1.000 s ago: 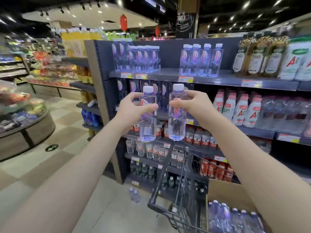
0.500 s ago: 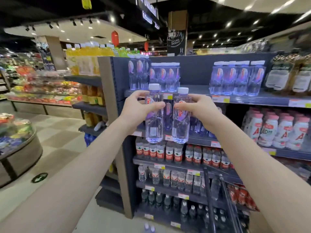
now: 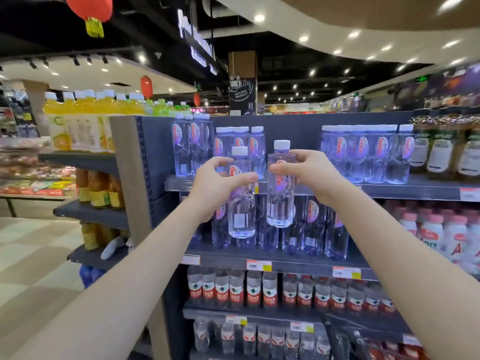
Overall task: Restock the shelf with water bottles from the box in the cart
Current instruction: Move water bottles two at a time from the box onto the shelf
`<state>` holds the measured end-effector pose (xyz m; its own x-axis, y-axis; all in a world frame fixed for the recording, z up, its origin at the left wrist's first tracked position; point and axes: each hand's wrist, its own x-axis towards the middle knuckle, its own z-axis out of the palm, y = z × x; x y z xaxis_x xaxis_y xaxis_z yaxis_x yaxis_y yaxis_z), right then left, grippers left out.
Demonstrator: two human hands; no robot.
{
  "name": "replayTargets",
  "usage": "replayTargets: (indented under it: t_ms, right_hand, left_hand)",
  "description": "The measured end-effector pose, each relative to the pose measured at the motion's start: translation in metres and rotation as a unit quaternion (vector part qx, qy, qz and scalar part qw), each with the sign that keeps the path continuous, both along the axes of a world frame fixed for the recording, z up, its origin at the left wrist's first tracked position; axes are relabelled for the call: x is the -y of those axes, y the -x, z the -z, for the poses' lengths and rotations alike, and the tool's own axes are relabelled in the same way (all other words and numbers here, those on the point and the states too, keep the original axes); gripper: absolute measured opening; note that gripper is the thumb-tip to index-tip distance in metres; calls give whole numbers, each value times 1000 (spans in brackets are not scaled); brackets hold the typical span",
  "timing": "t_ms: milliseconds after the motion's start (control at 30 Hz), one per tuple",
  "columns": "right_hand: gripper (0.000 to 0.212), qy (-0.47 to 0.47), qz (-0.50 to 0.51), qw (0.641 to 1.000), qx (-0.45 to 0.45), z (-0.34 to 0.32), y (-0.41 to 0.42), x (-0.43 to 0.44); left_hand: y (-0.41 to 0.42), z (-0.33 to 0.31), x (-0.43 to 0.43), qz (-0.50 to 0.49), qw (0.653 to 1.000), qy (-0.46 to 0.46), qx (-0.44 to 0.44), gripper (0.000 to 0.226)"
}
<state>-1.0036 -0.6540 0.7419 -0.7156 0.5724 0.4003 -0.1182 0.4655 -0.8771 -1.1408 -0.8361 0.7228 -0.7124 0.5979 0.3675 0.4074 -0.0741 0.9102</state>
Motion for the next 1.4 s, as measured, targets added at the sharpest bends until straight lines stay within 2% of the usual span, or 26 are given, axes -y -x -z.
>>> replayTargets:
  t_ms: [100, 233, 333, 500, 567, 633, 667, 800, 967, 1033, 1100, 1200, 1267, 1400]
  right_hand:
    - [39, -5, -4, 1000, -5, -18, 22, -41]
    - [22, -23, 7, 1000, -6, -33, 57, -93]
    - [41, -5, 27, 1000, -10, -41, 90, -129]
    - [32, -29, 32, 999, 4, -41, 140, -176]
    - [47, -32, 42, 999, 13, -38, 158, -190]
    - [77, -24, 50, 998, 12, -31, 174, -202]
    - [82, -19, 54, 998, 11, -27, 180, -207]
    - [45, 15, 50, 999, 5, -16, 201, -222]
    - [31, 10, 51, 998, 32, -21, 218, -240]
    - [41, -2, 67, 997, 39, -22, 227, -250]
    - [63, -23, 90, 995, 42, -21, 238, -260]
    - [84, -42, 112, 992, 48, -19, 254, -276]
    - [87, -47, 122, 990, 48, -16, 262, -287]
    - [78, -52, 138, 988, 43, -11, 272, -303]
  left_hand:
    - [30, -12, -41, 16, 1000, -6, -14, 64]
    - [70, -26, -88, 24, 999, -8, -25, 62]
    - [96, -33, -115, 27, 999, -14, -21, 61]
    - [127, -35, -142, 33, 999, -9, -31, 62]
    - [140, -33, -150, 38, 999, -1, -34, 65]
    - [151, -31, -154, 42, 999, -1, -34, 65]
    - [156, -31, -156, 46, 998, -2, -35, 63]
    - [170, -32, -163, 72, 996, -1, -45, 64]
    - [184, -35, -175, 80, 996, 1, -36, 71]
    - [186, -36, -178, 81, 996, 2, -37, 72]
    - [187, -37, -180, 79, 996, 5, -39, 72]
    - [186, -38, -182, 70, 997, -1, -32, 74]
    - [187, -39, -183, 58, 998, -7, -34, 75]
    - [188, -39, -184, 64, 997, -1, -47, 72]
